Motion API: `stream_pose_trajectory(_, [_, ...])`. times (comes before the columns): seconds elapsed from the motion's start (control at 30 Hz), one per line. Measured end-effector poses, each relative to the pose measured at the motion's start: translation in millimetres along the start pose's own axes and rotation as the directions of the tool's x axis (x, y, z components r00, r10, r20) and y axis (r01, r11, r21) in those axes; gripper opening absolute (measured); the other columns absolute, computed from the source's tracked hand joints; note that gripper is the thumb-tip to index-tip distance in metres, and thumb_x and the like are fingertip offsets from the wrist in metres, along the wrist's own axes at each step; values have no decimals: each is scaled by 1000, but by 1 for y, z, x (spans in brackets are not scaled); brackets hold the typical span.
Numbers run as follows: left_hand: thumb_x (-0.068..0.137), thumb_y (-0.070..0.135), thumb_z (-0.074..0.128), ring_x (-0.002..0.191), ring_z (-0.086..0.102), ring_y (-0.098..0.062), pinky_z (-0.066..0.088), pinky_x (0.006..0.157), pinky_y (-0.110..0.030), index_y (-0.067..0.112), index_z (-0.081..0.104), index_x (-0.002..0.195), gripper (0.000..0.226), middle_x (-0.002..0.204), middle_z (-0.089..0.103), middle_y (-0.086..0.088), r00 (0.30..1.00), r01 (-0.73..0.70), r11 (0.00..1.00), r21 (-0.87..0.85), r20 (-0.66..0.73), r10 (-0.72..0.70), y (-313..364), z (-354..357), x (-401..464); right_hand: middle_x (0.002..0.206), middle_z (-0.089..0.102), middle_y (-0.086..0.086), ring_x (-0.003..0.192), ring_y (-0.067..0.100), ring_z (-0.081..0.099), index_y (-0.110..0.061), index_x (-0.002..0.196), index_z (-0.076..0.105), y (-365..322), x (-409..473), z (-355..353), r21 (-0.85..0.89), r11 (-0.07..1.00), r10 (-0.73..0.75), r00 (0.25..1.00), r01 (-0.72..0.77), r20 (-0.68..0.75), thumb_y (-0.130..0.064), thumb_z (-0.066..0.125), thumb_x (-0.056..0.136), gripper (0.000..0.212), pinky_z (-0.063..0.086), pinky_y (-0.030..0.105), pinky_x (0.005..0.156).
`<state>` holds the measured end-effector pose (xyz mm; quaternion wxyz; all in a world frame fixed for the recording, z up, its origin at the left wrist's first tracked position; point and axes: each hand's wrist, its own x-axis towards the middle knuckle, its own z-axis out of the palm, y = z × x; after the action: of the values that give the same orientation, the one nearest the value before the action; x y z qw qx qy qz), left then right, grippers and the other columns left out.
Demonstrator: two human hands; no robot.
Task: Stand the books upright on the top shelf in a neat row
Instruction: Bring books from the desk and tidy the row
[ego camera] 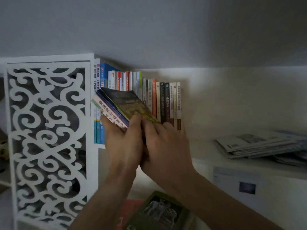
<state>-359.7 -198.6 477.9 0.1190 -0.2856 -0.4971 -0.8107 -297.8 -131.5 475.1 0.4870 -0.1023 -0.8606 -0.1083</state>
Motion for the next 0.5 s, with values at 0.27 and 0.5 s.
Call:
stream_pose_trajectory(0.27, [96, 29, 67, 83, 69, 0, 57, 78, -36, 30, 46, 118, 31, 93, 70, 16, 991, -73, 973, 217, -91, 95, 0, -74, -3, 137, 52, 0, 123, 19, 51, -32, 139, 45, 73, 50, -18, 319, 884, 392, 914, -342, -108, -73, 71, 74, 81, 44, 35, 94])
stream_pose_trajectory(0.5, [94, 27, 73, 88, 74, -11, 58, 76, -44, 47, 52, 117, 38, 99, 74, 22, 983, -183, 939, 290, 71, 170, 39, -105, -24, 134, 39, 12, 125, 35, 45, -34, 154, 8, 97, 69, 47, 383, 805, 455, 885, -454, 94, -62, 92, 52, 135, 46, 59, 102])
